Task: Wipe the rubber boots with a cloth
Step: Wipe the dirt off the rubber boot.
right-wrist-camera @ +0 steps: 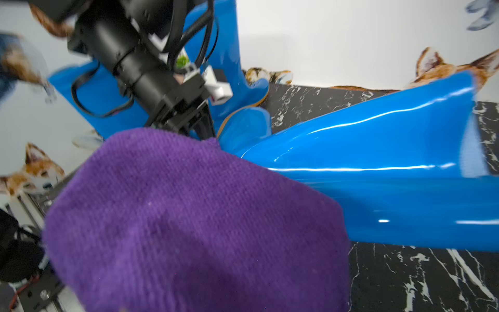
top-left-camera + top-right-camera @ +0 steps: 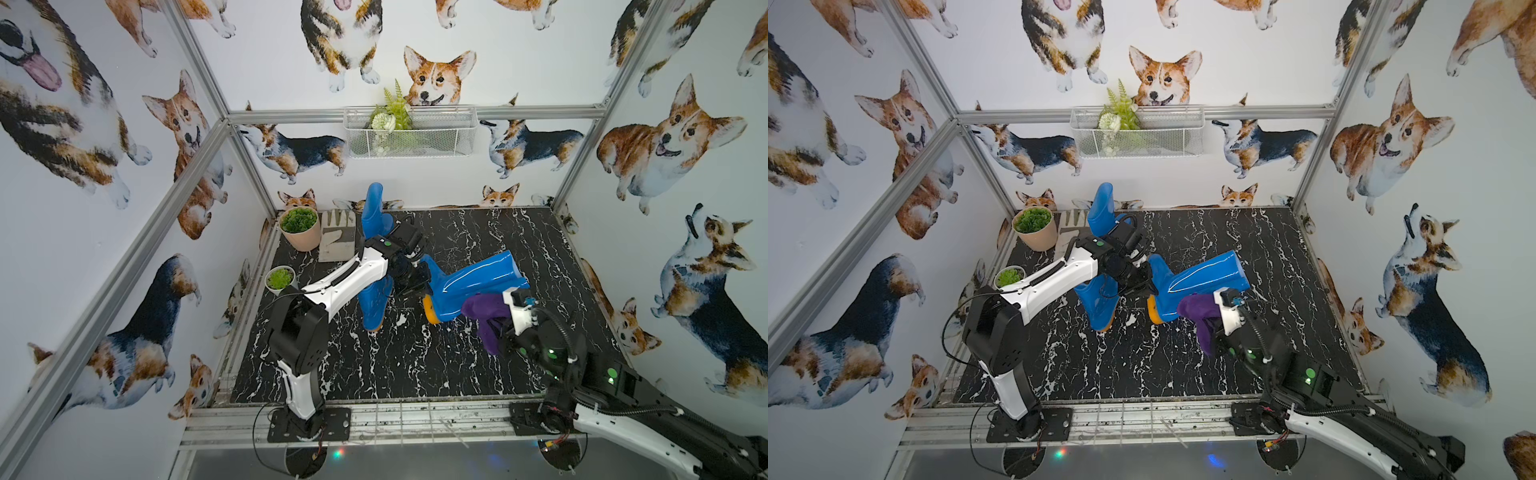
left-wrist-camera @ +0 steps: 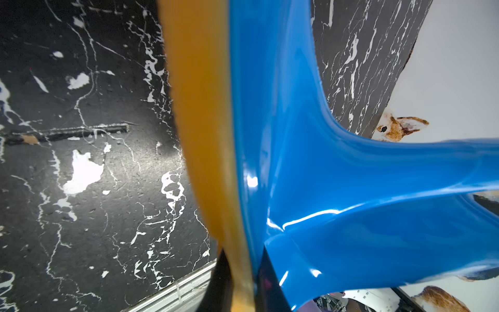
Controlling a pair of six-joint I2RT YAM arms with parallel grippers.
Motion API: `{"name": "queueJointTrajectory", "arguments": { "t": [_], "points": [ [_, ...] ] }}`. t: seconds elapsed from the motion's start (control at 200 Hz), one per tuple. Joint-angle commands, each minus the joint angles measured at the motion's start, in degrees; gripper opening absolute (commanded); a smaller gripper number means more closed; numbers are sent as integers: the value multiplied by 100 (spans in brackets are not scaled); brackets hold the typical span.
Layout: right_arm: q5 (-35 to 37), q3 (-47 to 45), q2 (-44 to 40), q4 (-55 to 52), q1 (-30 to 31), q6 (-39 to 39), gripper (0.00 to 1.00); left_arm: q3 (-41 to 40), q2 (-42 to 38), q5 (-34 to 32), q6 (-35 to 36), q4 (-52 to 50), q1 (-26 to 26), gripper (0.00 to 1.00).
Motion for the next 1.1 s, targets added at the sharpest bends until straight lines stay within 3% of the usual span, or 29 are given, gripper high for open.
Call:
{"name": "queueJointTrajectory", "arguments": {
  "t": [0.0, 0.08, 0.17, 0.235, 0.43, 0.486, 0.601, 0.681, 0.831, 0.986, 1.096],
  "points": [
    [537, 271, 1512, 1034, 372, -368, 0, 4, -69, 302, -47, 329, 10, 0],
    [679, 487, 2238, 1162, 262, -414, 0, -26, -130, 293, -90, 365, 10, 0],
    [353, 676, 2436, 711, -539, -107, 0, -27, -197, 260, -80, 350, -12, 0],
    [172, 648, 2203, 348, -1288, 137, 0, -44, -236, 210, -43, 291, -23, 0],
    [-742, 773, 749, -1039, -4494, 884, 0, 22, -247, -345, 247, -60, -219, 0],
    [-1138, 950, 540, -1280, -4955, 910, 0, 107, -192, -696, 348, -226, -368, 0],
    [-1650, 1324, 565, -1696, -5032, 1102, 0, 170, 32, -1337, 360, -292, -704, 0],
    [-2228, 1362, 699, -1811, -5032, 1367, 0, 216, 254, -1585, 319, -207, -939, 34],
    [-3285, 872, 882, -1544, -4942, 1761, 0, 407, 452, -2110, 486, -340, -1165, 63],
    [-3279, 633, 1133, -1420, -4420, 1733, 0, 320, 194, -2732, 771, -531, -1193, 67],
    [-3644, 642, 1626, -1245, -4216, 1547, 0, -76, -201, -3135, 873, -352, -1317, 66]
  ]
}}
